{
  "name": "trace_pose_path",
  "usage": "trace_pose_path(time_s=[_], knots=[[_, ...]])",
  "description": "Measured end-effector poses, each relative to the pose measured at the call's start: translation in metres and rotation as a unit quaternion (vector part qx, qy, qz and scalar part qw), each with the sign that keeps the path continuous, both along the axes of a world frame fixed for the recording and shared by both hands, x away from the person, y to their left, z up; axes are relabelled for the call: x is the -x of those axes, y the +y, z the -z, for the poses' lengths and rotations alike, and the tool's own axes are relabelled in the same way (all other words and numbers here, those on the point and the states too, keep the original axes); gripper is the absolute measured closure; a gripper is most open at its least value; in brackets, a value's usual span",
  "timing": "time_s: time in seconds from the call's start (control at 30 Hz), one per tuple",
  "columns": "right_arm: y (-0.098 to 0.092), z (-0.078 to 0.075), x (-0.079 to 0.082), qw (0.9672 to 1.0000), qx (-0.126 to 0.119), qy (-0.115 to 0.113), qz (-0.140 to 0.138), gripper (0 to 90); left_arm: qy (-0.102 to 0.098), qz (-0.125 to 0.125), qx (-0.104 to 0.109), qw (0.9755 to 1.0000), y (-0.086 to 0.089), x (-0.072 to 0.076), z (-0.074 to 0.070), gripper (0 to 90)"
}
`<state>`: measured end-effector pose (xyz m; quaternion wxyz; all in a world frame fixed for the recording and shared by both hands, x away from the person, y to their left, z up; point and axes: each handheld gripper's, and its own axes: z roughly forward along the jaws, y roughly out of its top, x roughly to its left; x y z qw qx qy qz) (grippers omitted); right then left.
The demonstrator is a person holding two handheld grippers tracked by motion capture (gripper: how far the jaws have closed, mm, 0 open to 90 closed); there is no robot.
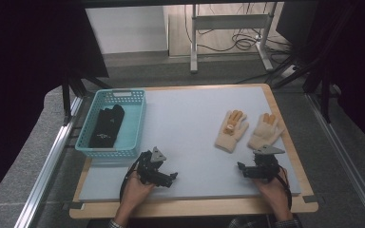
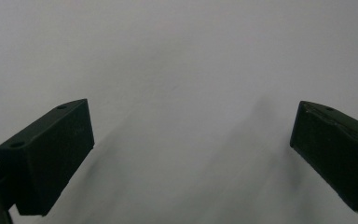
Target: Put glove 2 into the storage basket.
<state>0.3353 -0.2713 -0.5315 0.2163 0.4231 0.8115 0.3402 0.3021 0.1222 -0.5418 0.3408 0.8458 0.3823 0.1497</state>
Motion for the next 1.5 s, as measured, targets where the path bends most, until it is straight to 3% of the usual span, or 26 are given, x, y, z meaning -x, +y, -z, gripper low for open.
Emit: trace_pose_path(time_s=[0.07,0.17,0.5,0.7,0.93,1.0,1.17,1.27,1.37,1.5], knots=[[0.000,0.000,0.000,1.0000,0.001,0.001,0.004,13.0,0.003,-0.005,-0.004,1.0000,0.002,-0.001,0.003,0.0],[0.000,0.000,0.000,1.0000,0.002,0.001,0.005,12.7,0.014,-0.008,0.015,0.9998,0.004,-0.003,0.007,0.0],[-0.001,0.000,0.000,1.0000,-0.003,0.004,0.001,13.8,0.012,-0.008,0.014,0.9998,0.004,-0.003,0.007,0.0],[-0.004,-0.003,0.002,0.9997,-0.018,0.009,-0.009,18.5,0.012,-0.008,0.015,0.9998,0.004,-0.003,0.007,0.0],[-0.020,-0.022,0.002,0.9996,-0.028,-0.002,-0.006,27.9,0.012,-0.008,0.015,0.9998,0.004,-0.003,0.008,0.0],[-0.027,-0.030,-0.002,0.9993,-0.037,-0.003,0.003,31.9,0.012,-0.008,0.015,0.9998,0.004,-0.003,0.007,0.0],[-0.045,-0.044,-0.019,0.9990,-0.030,-0.008,0.032,43.8,0.012,-0.008,0.015,0.9998,0.004,-0.003,0.008,0.0],[-0.054,-0.049,-0.034,0.9987,-0.022,-0.012,0.044,46.6,0.012,-0.008,0.015,0.9998,0.004,-0.003,0.008,0.0],[-0.060,-0.052,-0.051,0.9983,-0.012,-0.016,0.055,45.7,0.012,-0.008,0.015,0.9998,0.005,-0.003,0.008,0.0],[-0.064,-0.049,-0.075,0.9969,0.001,-0.029,0.073,32.5,0.012,-0.008,0.015,0.9998,0.004,-0.003,0.008,0.0]])
